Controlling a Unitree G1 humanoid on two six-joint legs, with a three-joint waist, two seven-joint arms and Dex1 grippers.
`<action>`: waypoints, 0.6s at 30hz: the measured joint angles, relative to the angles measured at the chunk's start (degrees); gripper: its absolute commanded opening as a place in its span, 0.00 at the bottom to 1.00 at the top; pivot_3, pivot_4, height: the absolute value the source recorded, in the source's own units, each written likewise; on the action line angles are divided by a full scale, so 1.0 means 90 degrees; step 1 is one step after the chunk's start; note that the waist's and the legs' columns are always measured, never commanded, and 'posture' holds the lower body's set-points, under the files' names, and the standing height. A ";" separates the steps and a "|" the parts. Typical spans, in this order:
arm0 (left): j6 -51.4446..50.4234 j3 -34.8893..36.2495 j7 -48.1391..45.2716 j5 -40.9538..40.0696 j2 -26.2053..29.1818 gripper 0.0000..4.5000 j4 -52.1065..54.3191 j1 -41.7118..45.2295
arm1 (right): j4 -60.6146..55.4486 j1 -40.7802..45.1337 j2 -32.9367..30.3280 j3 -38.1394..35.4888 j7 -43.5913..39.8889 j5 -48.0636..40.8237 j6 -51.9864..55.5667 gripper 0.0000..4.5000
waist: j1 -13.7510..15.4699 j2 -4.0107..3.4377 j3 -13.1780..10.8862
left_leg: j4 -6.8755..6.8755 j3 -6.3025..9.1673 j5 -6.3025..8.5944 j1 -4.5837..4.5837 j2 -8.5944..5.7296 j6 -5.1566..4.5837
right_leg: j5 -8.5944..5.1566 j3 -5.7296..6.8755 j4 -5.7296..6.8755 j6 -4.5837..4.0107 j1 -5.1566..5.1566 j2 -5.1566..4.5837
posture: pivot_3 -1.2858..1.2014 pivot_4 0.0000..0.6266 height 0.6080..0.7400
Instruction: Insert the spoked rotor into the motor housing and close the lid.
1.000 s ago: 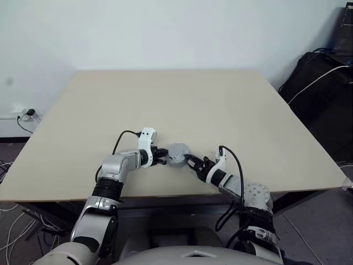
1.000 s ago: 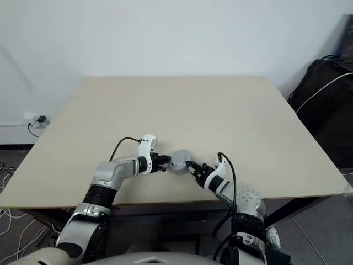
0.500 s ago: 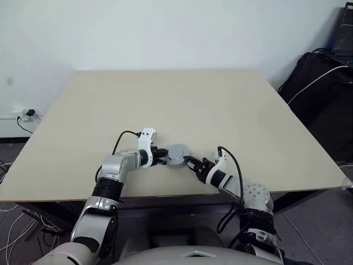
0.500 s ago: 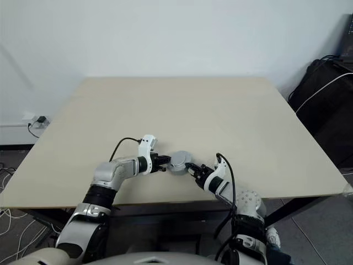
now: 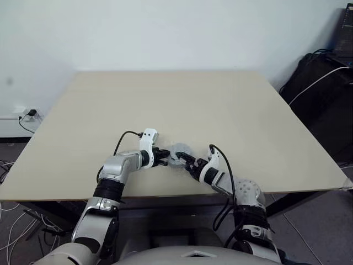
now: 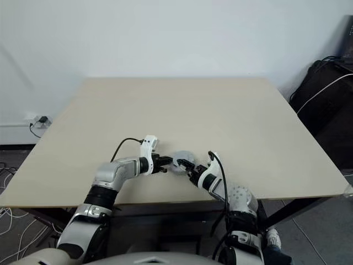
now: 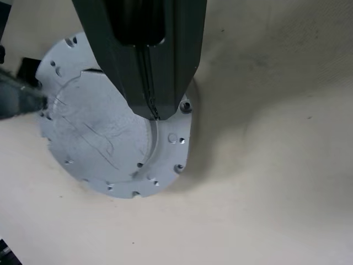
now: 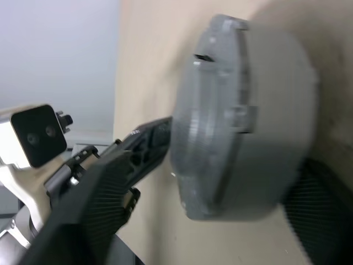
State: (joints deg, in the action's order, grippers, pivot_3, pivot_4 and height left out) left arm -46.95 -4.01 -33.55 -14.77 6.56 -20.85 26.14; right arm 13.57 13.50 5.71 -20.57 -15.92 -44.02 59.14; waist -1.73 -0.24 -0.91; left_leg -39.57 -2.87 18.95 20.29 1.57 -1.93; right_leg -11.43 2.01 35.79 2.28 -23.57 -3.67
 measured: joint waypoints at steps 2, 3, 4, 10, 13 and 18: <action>0.0000 -0.0001 -0.0008 0.0003 0.0008 0.00 0.0003 0.0000 | 0.0022 0.0000 0.0000 -0.0003 0.0000 0.0000 -0.0015 0.99 | 0.0000 0.0000 0.0000 | 0.0000 0.0000 0.0000 0.0003 0.0000 0.0000 | 0.0000 0.0000 0.0000 0.0000 -0.0004 0.0000 | 0.52 0.00 1.00; -0.0001 -0.0001 -0.0011 0.0003 0.0009 0.00 0.0003 -0.0002 | 0.0030 0.0000 0.0000 -0.0003 0.0000 0.0000 -0.0019 0.99 | 0.0001 0.0000 0.0000 | 0.0000 0.0001 0.0000 0.0003 0.0000 0.0000 | 0.0000 0.0001 0.0001 0.0000 -0.0004 0.0000 | 0.52 0.00 1.00; -0.0002 -0.0001 -0.0012 0.0003 0.0009 0.00 0.0006 -0.0004 | 0.0030 -0.0001 -0.0001 -0.0006 0.0000 -0.0001 -0.0021 0.99 | 0.0001 0.0000 0.0000 | 0.0000 0.0001 0.0000 0.0003 0.0001 0.0000 | 0.0000 0.0001 0.0001 0.0000 -0.0004 0.0000 | 0.52 0.00 1.00; -0.0004 -0.0001 -0.0013 0.0010 0.0018 0.00 0.0058 -0.0055 | 0.0029 -0.0027 -0.0008 -0.0083 0.0018 -0.0047 -0.0035 0.79 | 0.0016 0.0000 0.0000 | 0.0000 0.0002 0.0000 0.0007 0.0000 0.0000 | 0.0000 0.0001 0.0000 0.0000 -0.0006 0.0000 | 0.52 0.00 1.00; -0.0009 -0.0001 -0.0014 0.0009 0.0018 0.00 0.0067 -0.0076 | 0.0029 -0.0047 -0.0006 -0.0167 0.0102 -0.0075 -0.0080 0.56 | 0.0054 0.0000 0.0000 | 0.0000 0.0003 0.0000 0.0011 -0.0001 0.0000 | 0.0000 0.0003 -0.0002 0.0001 -0.0009 -0.0001 | 0.52 0.00 1.00; -0.0021 -0.0003 -0.0020 0.0009 0.0017 0.00 0.0073 -0.0080 | 0.0023 -0.0068 -0.0007 -0.0182 0.0127 -0.0162 -0.0124 0.46 | 0.0066 -0.0003 0.0000 | 0.0000 0.0004 0.0000 0.0015 -0.0003 -0.0001 | 0.0000 0.0004 -0.0002 0.0001 -0.0012 -0.0002 | 0.52 0.00 1.00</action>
State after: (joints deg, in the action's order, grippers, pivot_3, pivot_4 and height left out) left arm -47.13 -4.04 -33.73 -14.69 6.71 -20.20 25.42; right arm 13.77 12.89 5.65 -22.21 -14.78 -45.48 58.02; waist -1.14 -0.27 -0.91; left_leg -39.58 -2.83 18.95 20.42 1.54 -1.93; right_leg -11.43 2.05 35.78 2.29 -23.68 -3.69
